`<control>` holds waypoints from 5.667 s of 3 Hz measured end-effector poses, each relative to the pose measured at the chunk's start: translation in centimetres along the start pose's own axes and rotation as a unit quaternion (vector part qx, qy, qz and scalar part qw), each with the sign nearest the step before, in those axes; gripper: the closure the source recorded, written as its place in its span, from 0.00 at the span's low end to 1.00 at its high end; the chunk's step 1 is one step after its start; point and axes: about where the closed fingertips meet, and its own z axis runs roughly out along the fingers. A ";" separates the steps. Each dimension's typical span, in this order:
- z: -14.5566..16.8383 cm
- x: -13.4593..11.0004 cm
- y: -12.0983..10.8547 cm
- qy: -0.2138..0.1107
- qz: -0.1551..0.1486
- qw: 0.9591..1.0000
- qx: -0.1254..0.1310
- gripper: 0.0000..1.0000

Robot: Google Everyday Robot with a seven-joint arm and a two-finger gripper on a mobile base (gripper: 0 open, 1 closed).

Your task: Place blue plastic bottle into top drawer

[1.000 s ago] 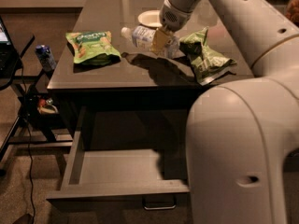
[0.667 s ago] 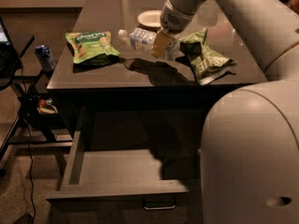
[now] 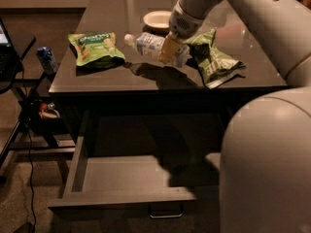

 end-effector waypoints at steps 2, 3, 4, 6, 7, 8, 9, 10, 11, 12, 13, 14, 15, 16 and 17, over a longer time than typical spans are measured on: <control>-1.9 5.3 5.6 -0.012 0.009 1.000 -0.011 1.00; -3.0 7.9 8.9 -0.006 0.013 1.000 -0.016 1.00; -3.0 7.9 9.0 -0.006 0.013 1.000 -0.016 1.00; -1.7 9.6 16.6 -0.019 0.042 0.998 -0.041 1.00; -1.7 9.7 16.6 -0.019 0.042 0.998 -0.041 1.00; 0.5 10.3 17.6 -0.021 0.051 0.997 -0.062 1.00; 4.1 11.3 18.4 -0.019 0.071 0.994 -0.086 1.00; 7.8 12.7 18.6 -0.014 0.094 0.990 -0.106 1.00; 7.8 12.7 18.6 -0.014 0.094 0.990 -0.106 1.00; 10.0 14.2 20.1 -0.013 0.098 0.987 -0.125 1.00; 11.9 16.5 21.0 -0.012 0.102 0.985 -0.137 1.00; 13.9 18.3 21.3 -0.006 0.103 0.985 -0.137 1.00; 15.1 17.5 20.7 -0.004 0.108 0.985 -0.137 1.00; 16.8 16.0 19.9 0.000 0.112 0.983 -0.143 1.00; 18.8 14.6 19.3 0.009 0.119 0.981 -0.152 1.00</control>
Offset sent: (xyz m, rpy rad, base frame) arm -0.1282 -0.0554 -0.0136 0.0488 0.0329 -0.0141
